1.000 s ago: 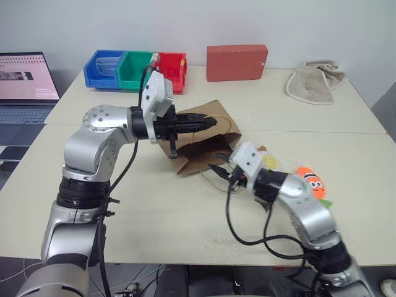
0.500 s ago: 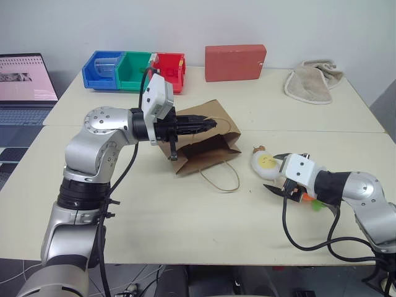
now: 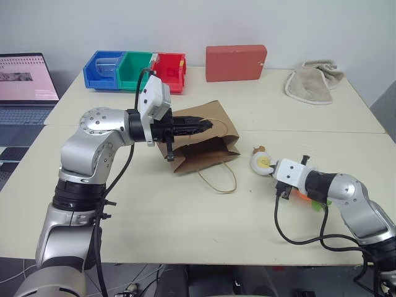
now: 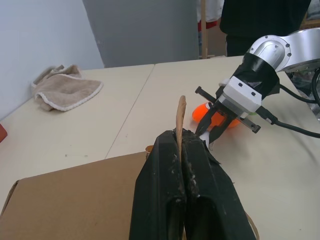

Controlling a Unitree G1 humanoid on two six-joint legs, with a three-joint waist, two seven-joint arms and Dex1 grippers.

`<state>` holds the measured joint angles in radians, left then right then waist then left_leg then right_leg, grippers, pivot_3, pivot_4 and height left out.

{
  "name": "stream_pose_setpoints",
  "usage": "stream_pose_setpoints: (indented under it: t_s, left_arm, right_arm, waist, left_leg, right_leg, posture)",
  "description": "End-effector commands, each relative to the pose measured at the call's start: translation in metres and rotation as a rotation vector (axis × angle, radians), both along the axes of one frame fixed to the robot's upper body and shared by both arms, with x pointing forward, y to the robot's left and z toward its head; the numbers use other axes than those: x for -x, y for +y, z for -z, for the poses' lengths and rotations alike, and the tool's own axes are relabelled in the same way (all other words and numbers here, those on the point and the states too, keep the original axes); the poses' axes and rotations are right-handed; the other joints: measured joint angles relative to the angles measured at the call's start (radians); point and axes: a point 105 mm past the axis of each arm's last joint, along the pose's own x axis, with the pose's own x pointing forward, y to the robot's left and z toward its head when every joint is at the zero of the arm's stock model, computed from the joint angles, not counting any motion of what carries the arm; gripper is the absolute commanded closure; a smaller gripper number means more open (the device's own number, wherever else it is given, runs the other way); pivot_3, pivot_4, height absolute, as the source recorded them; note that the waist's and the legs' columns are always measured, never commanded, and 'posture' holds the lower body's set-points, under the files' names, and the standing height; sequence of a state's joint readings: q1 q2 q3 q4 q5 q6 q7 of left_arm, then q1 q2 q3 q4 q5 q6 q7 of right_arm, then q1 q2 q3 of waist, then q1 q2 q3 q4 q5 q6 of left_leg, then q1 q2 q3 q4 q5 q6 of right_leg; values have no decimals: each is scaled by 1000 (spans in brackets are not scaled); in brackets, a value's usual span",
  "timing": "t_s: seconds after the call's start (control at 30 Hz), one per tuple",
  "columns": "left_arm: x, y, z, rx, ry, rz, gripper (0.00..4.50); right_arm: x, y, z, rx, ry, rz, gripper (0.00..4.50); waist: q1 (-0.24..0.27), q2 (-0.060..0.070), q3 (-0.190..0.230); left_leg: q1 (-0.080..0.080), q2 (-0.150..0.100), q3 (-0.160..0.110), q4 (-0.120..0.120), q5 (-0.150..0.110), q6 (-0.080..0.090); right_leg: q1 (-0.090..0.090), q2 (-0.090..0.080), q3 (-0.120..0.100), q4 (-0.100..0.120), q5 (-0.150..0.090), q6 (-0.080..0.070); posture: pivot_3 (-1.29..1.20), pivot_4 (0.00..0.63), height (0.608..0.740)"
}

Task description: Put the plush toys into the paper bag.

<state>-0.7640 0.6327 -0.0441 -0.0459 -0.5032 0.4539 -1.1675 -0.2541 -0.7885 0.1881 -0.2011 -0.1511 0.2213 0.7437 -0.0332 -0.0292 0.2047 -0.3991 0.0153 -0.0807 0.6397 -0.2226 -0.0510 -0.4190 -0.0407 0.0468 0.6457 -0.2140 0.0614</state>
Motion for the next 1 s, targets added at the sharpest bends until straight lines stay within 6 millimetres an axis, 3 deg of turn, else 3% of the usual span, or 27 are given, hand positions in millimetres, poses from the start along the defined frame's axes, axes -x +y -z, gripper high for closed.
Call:
stream_pose_setpoints:
  t_s: [0.03, 0.13, 0.27, 0.4, 0.67, 1.0]
  left_arm:
    - [5, 2, -14, 15, -57, 2, 4500]
    - [5, 2, -15, 21, -56, 5, 4500]
    - [5, 1, -18, 31, -57, 13, 4500]
    - [8, -3, -29, 72, -58, 37, 4500]
    - [17, -6, -29, 62, -39, 70, 4500]
    - [19, -9, -31, 88, -24, 75, 4500]
  right_arm:
    - [3, 0, -22, -23, -22, -42, 4463]
    - [12, 6, -41, -79, 6, -97, 4463]
    - [48, 34, -72, -183, 142, -292, 4463]
    - [56, 61, -71, -271, 194, -333, 4463]
    - [10, 115, -66, -382, 36, -231, 4463]
    - [-18, 149, -57, -424, -20, -187, 4463]
  waist:
    - [0, 0, 0]
    - [0, 0, 0]
    - [-1, 1, 0]
    - [1, 0, 0]
    - [-3, 0, 0]
    - [0, 0, 0]
  left_leg:
    - [0, 0, 0, 0, 0, 0]
    - [0, 0, 0, 0, 0, 0]
    - [0, 0, 0, 0, 0, 0]
    - [0, 1, -1, 0, 0, 0]
    - [-1, 0, 0, 3, 0, 0]
    - [-1, 0, -1, 2, 0, 0]
  right_leg:
    - [0, 0, 0, 0, 0, 0]
    - [0, 0, 0, 0, 0, 0]
    - [0, 0, 0, 0, 0, 0]
    - [1, 0, -1, 0, 0, 0]
    - [0, 0, 0, 1, 1, 1]
    - [-1, 0, 0, 0, 1, 1]
  posture:
    - [0, 150, 740]
    - [0, 150, 740]
    - [0, 150, 740]
    - [0, 150, 740]
    - [0, 150, 740]
    - [0, 150, 740]
